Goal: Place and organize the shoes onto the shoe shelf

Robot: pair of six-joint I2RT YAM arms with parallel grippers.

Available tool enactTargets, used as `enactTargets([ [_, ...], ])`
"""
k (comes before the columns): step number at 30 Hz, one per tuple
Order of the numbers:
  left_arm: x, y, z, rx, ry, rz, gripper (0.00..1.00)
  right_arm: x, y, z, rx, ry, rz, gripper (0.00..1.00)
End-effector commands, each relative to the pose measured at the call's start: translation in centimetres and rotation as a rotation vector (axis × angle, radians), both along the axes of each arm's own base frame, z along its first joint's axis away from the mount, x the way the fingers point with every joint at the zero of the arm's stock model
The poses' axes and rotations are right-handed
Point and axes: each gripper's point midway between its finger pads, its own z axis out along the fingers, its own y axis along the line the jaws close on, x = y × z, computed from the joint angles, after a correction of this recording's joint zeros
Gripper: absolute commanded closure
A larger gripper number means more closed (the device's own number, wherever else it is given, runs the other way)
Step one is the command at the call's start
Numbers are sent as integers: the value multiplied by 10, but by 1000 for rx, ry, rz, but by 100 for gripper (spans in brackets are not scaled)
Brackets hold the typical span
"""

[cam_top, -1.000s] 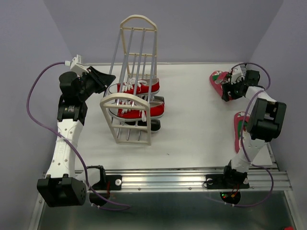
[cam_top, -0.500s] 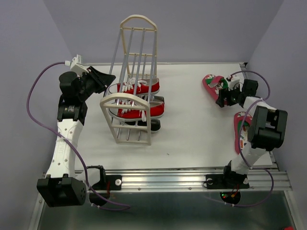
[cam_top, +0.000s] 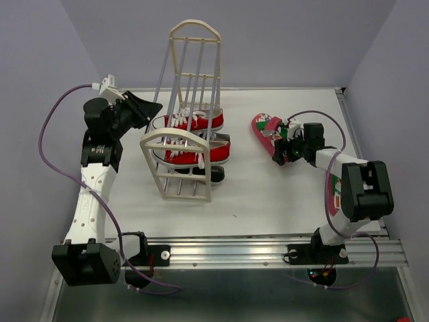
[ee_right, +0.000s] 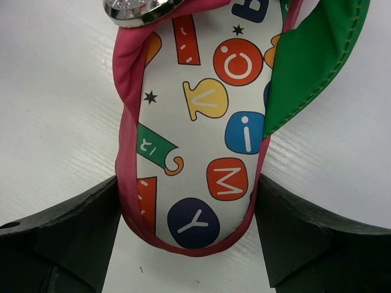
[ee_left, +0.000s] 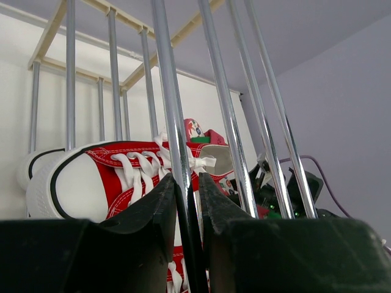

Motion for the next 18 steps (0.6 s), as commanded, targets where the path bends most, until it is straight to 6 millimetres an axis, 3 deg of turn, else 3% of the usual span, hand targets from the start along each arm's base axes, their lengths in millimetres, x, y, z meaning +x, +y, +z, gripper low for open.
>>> enactTargets([
  [1, -1, 9, -110, 168, 251, -29, 100, 3, -8, -3, -2, -2, -73, 83],
  [3, -1, 9, -110, 169, 249, -29, 100, 1, -10, 1, -3, -3, -89, 66],
  [4, -1, 9, -110, 169, 249, -29, 100, 0, -9, 4, 3, -5, -83, 38],
  [6, -2, 9, -109, 167, 249, -32, 100, 2, -7, 12, 15, -20, -88, 26],
  [7, -2, 9, -109, 167, 247, -32, 100, 3, -6, 21, 24, -42, -85, 0],
  [16, -5, 9, -104, 171, 231, -32, 100, 25, -31, 73, -19, -171, -255, 0],
  [18, -5, 9, -102, 172, 228, -30, 100, 31, -33, 75, -26, -180, -268, 0],
])
